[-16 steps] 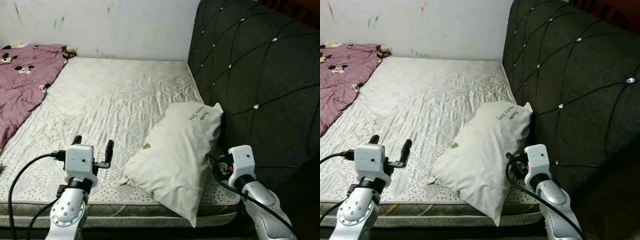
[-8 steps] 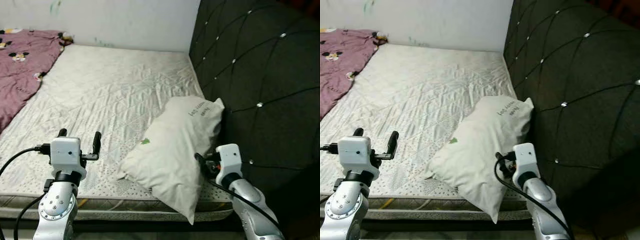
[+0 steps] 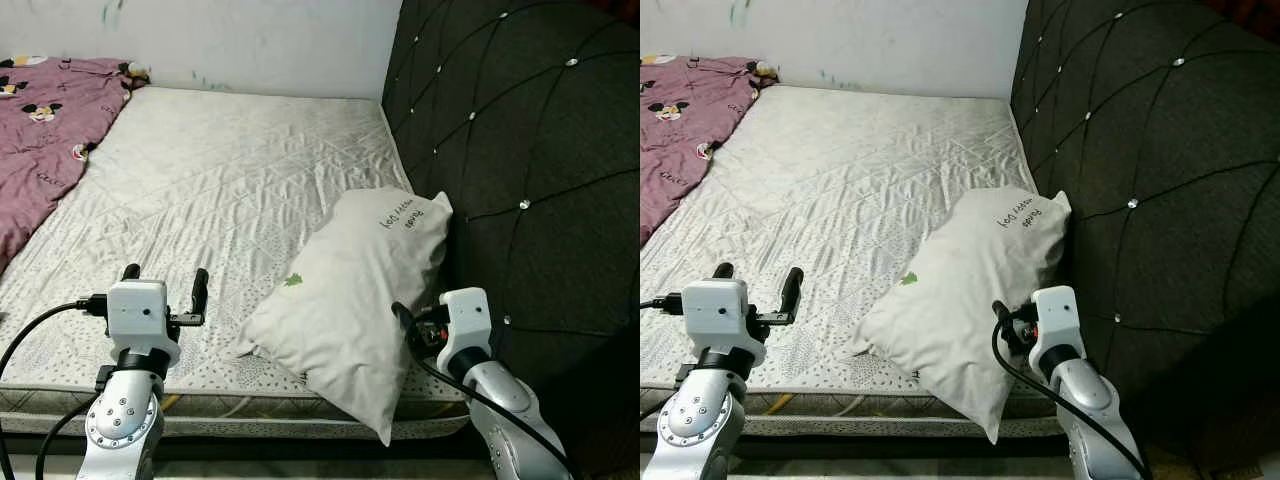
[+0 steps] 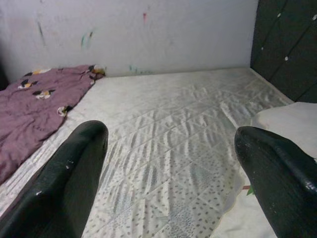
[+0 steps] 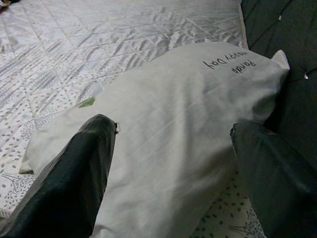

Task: Clean up the room

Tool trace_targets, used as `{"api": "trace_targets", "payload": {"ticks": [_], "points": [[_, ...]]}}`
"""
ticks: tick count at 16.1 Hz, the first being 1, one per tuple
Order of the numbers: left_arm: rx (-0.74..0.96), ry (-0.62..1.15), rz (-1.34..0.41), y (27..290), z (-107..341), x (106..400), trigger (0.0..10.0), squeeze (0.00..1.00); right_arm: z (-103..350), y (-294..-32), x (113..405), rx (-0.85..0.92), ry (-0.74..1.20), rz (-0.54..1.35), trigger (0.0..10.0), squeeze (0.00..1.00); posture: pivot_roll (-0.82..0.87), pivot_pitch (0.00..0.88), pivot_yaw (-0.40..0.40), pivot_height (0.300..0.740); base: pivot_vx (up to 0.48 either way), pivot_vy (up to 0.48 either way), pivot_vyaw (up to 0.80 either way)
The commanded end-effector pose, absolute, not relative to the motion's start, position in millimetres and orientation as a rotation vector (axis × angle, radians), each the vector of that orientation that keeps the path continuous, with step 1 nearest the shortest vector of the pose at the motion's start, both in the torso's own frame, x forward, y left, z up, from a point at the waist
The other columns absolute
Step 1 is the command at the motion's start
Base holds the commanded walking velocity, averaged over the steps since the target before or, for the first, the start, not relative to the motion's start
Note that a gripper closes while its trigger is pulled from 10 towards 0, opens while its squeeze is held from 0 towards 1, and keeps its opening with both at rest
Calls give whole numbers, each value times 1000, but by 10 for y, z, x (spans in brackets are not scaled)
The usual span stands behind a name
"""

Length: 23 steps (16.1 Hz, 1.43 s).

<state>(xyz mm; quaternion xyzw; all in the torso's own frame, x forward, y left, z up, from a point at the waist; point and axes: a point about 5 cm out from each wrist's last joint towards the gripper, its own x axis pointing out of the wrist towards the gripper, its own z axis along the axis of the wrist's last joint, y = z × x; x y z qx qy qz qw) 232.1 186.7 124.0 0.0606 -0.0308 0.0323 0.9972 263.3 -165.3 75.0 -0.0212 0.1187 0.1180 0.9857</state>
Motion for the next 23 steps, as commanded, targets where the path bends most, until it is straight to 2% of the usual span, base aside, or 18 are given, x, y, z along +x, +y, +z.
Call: {"api": "trace_targets", "payload": {"ticks": [1,6,12,23], "points": [[131,-78,63,1830,1303,2324,10000,0,795,-1674,2658,-47,229,237,10000,0,-65,65,-46,715,0,0,0],[128,-90,93,1857,1384,2234,10000,0,960,-1677,2619,-2,189,202,10000,0,-63,87,-52,672,0,0,0],[123,-100,110,1857,1420,2285,10000,0,971,-1653,2583,3,193,219,10000,0,-71,85,-49,618,0,0,0],[107,-97,79,1833,1416,2264,10000,0,965,-1643,2609,-16,216,235,10000,0,-71,77,-57,618,27,0,0]]}}
